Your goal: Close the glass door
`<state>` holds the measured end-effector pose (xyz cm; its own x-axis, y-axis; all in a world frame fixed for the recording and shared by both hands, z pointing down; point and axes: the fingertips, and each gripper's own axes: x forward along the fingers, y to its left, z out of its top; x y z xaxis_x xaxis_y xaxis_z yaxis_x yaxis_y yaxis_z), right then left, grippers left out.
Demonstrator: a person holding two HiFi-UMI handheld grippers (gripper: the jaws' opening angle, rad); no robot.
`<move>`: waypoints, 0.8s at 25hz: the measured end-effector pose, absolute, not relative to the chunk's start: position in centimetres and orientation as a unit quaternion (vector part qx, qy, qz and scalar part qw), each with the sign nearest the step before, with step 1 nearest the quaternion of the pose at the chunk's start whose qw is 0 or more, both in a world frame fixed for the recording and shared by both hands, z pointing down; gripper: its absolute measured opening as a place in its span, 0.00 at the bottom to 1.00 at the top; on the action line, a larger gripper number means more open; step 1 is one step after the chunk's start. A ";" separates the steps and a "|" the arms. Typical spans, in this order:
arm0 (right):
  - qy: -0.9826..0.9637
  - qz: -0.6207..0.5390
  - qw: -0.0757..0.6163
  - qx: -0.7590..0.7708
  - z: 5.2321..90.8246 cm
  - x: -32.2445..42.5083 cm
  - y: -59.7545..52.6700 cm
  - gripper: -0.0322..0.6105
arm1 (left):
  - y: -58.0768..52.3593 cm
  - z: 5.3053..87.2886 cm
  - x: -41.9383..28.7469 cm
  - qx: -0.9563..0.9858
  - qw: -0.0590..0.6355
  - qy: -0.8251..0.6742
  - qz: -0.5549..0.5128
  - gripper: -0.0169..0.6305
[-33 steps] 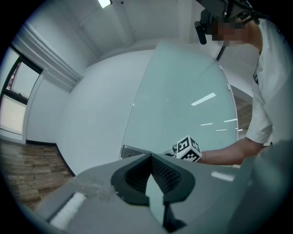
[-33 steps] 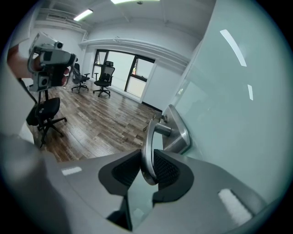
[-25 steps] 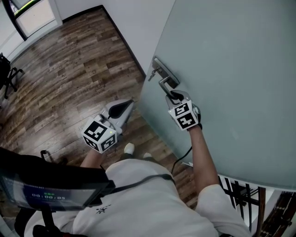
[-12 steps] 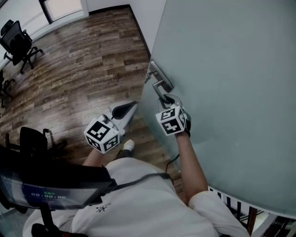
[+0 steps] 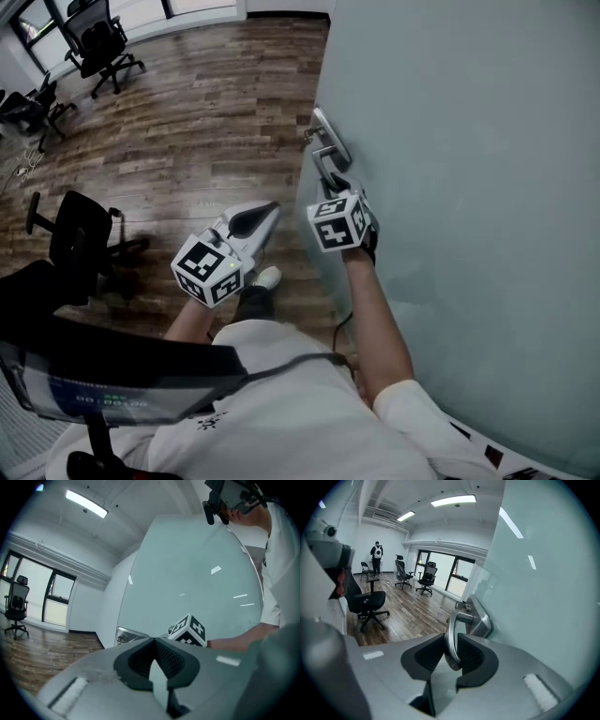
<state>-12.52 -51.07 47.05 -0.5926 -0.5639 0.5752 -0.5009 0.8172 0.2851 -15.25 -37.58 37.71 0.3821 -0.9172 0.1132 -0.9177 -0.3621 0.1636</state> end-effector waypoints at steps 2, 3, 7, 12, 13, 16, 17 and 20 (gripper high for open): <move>-0.895 -0.045 0.337 0.289 46.4 -12.6 -51.0 0.19 | -36.6 37.2 -14.2 0.814 0.104 -0.571 0.004 0.03; -0.897 -0.046 0.336 0.284 46.0 -12.5 -51.4 0.19 | -36.6 36.8 -13.6 0.808 0.107 -0.579 0.005 0.03; -0.906 -0.052 0.325 0.265 47.3 -13.8 -49.0 0.18 | -32.5 38.6 -12.8 0.782 0.111 -0.613 0.009 0.03; -0.910 -0.050 0.317 0.263 50.2 -14.7 -42.6 0.18 | -24.9 41.7 -14.7 0.762 0.107 -0.639 0.009 0.03; -0.912 -0.050 0.315 0.258 50.2 -14.8 -42.2 0.18 | -24.5 41.6 -14.9 0.756 0.106 -0.646 0.010 0.03; -0.918 -0.053 0.308 0.245 50.4 -15.5 -40.8 0.18 | -23.4 41.7 -15.6 0.743 0.101 -0.662 0.009 0.03; -0.919 -0.053 0.306 0.242 50.7 -16.0 -40.1 0.18 | -22.7 42.1 -16.1 0.741 0.101 -0.664 0.008 0.03; -0.924 -0.051 0.300 0.230 50.8 -16.8 -38.6 0.17 | -21.0 42.7 -16.6 0.735 0.106 -0.670 0.008 0.03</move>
